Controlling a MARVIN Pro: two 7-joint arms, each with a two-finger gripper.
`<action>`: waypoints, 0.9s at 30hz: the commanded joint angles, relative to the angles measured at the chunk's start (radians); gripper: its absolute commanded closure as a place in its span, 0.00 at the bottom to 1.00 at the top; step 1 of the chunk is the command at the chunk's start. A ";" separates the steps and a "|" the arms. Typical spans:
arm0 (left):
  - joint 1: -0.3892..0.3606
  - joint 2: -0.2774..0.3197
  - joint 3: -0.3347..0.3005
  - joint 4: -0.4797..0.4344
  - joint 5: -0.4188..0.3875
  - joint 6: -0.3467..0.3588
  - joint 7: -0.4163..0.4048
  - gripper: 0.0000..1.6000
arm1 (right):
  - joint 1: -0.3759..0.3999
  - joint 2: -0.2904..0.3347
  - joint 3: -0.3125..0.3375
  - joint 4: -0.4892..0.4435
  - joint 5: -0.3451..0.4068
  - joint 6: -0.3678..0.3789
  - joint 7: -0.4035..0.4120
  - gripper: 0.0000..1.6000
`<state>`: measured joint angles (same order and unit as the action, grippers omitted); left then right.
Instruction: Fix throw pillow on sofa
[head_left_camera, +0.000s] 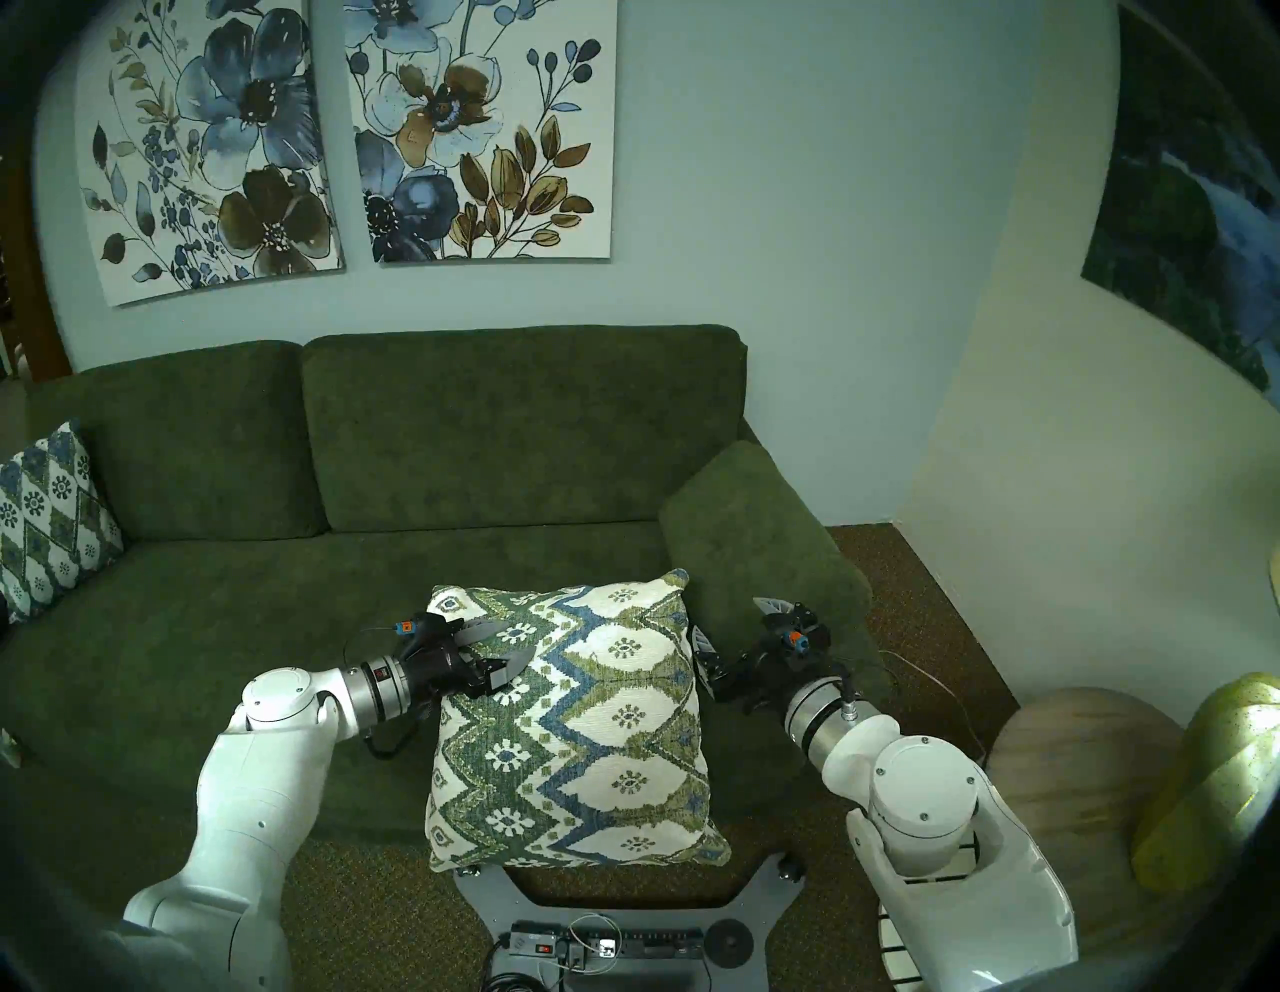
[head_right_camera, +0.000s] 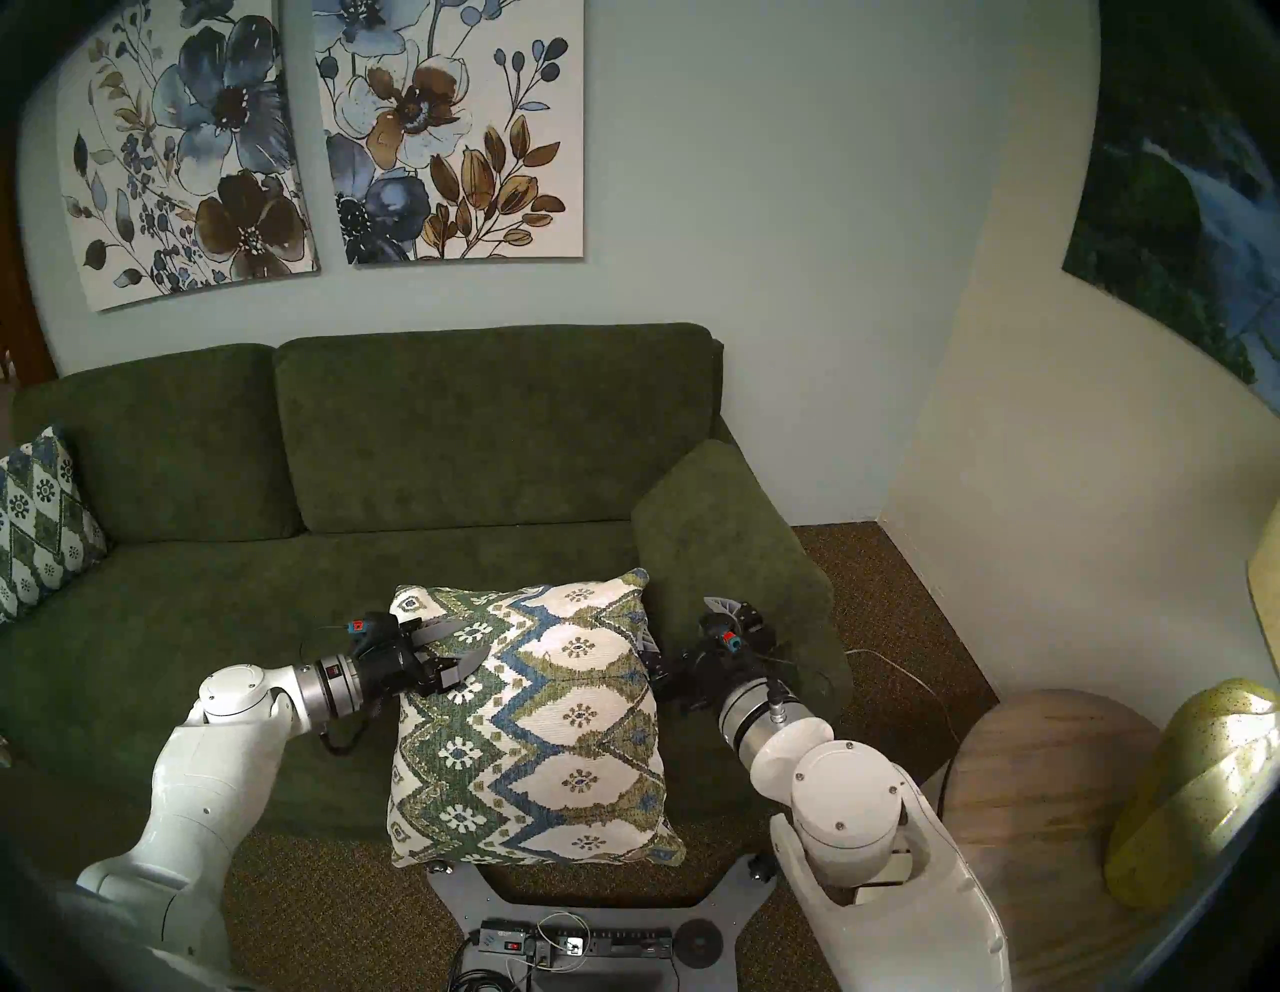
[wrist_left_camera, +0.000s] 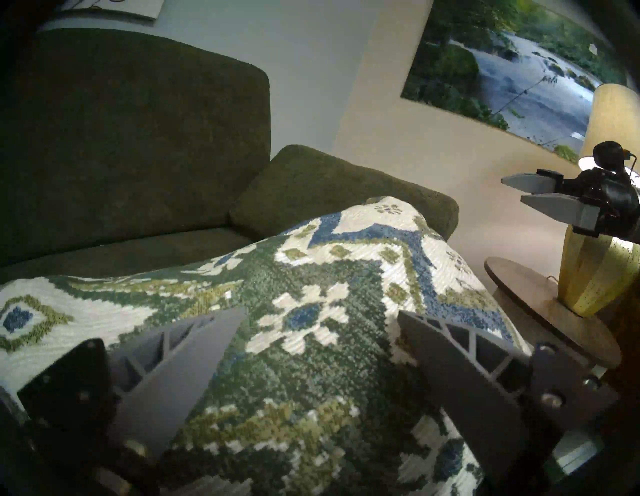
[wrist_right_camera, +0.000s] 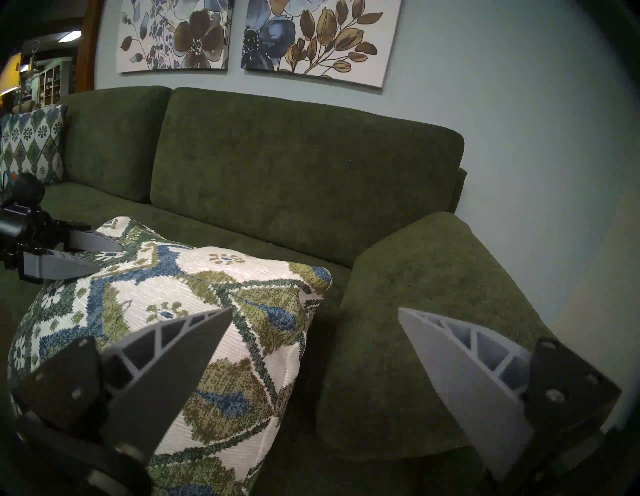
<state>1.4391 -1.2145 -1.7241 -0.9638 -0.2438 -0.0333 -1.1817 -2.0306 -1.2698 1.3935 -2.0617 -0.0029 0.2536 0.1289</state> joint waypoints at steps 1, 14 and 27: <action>-0.087 0.028 -0.007 0.084 -0.011 -0.015 -0.029 0.00 | 0.004 -0.001 -0.001 -0.017 0.000 -0.001 0.000 0.00; -0.184 0.092 -0.017 0.217 -0.042 -0.005 -0.152 0.00 | 0.004 0.000 -0.002 -0.017 0.001 -0.001 -0.001 0.00; -0.184 0.110 0.003 0.298 -0.024 -0.078 -0.247 0.00 | 0.004 0.001 -0.002 -0.018 0.002 0.000 -0.002 0.00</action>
<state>1.2739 -1.1154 -1.7352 -0.6944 -0.2762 -0.0606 -1.3915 -2.0305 -1.2670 1.3926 -2.0620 -0.0005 0.2536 0.1285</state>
